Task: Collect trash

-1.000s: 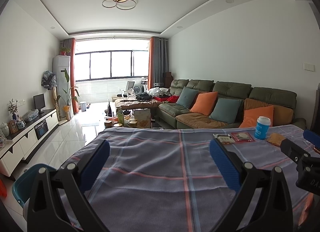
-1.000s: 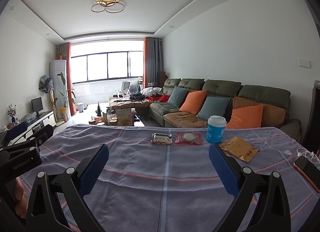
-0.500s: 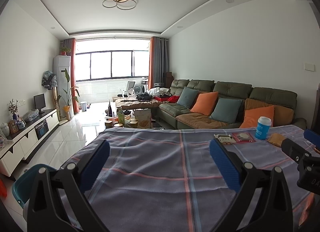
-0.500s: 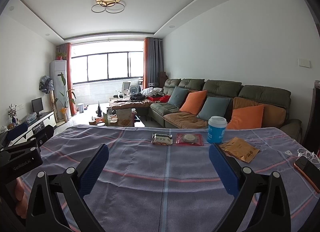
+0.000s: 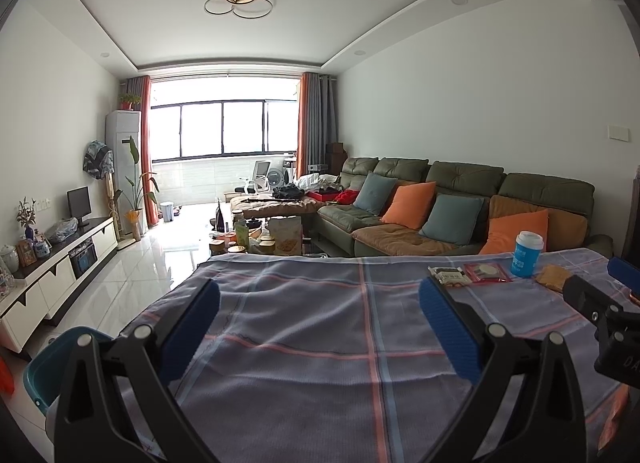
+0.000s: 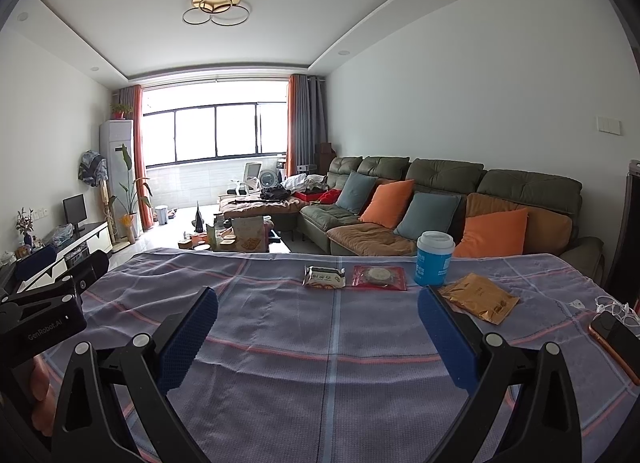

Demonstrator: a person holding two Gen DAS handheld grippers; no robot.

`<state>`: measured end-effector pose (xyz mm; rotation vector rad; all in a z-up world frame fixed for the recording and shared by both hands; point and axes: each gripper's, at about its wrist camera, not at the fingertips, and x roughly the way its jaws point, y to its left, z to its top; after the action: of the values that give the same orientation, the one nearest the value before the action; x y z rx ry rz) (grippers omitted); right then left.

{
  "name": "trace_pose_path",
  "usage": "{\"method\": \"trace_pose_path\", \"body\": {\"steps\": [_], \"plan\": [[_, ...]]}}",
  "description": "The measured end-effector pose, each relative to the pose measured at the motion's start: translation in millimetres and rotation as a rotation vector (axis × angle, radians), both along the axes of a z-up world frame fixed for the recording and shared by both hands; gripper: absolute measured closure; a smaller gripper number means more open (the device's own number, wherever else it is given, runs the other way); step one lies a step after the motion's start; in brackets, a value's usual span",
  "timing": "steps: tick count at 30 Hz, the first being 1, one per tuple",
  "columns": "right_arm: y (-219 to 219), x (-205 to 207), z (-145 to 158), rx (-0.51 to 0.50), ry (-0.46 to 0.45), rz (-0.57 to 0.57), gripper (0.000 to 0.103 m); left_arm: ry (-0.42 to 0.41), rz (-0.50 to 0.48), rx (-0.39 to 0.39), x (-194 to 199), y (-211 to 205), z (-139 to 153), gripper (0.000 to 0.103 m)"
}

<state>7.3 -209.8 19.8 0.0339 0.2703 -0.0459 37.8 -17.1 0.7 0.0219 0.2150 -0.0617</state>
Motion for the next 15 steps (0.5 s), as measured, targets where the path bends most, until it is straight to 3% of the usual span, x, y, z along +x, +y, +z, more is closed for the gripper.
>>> {"method": "trace_pose_path", "body": {"steps": [15], "plan": [[-0.1, 1.7, 1.1, 0.0, 0.004, 0.0, 0.004, 0.003, 0.001, -0.002, 0.7, 0.9, -1.6, 0.003]]}}
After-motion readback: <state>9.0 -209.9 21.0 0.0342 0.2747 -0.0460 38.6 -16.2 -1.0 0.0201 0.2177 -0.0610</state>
